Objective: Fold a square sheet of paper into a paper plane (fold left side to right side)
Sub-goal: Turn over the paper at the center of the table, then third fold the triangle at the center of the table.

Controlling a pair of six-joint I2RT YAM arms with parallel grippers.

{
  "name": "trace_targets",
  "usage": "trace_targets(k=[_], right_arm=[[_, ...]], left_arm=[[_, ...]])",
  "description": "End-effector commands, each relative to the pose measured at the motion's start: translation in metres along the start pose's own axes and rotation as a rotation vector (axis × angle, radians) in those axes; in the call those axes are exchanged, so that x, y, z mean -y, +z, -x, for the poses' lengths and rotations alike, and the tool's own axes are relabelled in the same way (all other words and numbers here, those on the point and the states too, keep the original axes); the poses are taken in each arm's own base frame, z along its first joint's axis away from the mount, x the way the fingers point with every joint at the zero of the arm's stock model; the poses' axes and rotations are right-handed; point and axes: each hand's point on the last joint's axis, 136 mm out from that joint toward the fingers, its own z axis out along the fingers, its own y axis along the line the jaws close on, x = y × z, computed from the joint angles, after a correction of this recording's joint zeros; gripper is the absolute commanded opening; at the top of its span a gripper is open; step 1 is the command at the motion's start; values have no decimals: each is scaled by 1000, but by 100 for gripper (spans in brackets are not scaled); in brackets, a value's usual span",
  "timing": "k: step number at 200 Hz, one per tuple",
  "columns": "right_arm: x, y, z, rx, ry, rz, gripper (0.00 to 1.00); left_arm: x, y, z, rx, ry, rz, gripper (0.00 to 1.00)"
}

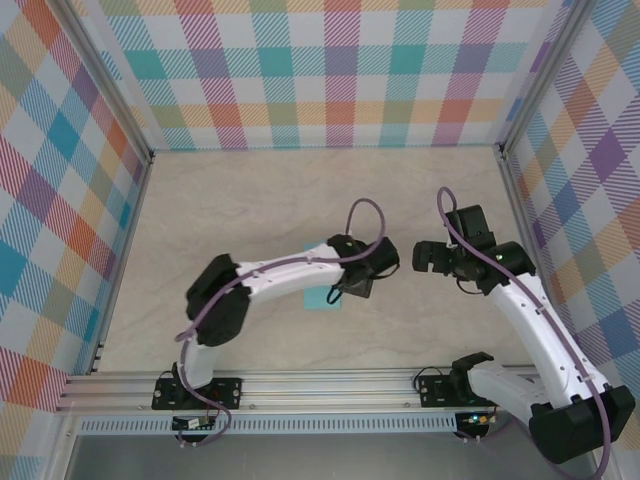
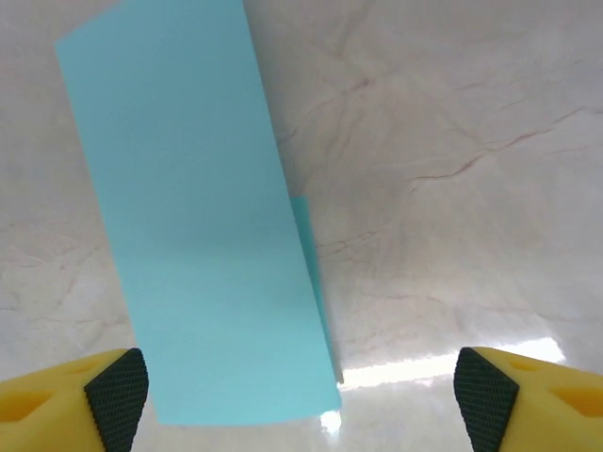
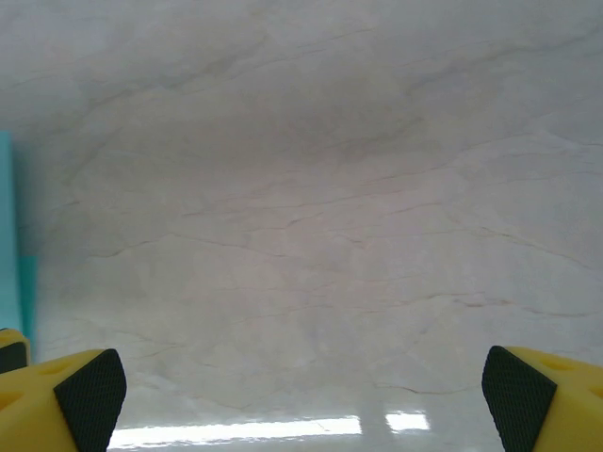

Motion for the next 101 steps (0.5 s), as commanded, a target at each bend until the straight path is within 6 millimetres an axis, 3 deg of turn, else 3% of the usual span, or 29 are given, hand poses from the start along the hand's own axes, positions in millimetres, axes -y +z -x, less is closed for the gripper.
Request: trace_targets(k=[1, 26, 53, 57, 101], right_arm=[[-57, 13, 4, -38, 13, 300, 94], [-107, 32, 4, -122, 67, 540, 81], [-152, 54, 5, -183, 59, 656, 76], [-157, 58, 5, -193, 50, 666, 75], [-207, 109, 11, -282, 77, 777, 72]], left_arm=[[-18, -25, 20, 67, -105, -200, 94], [-60, -18, 19, 94, -268, -340, 99], [-87, -4, 17, 112, -416, -498, 100], [-87, -7, 24, 141, -432, -535, 100], [-92, 7, 23, 155, -522, -708, 100]])
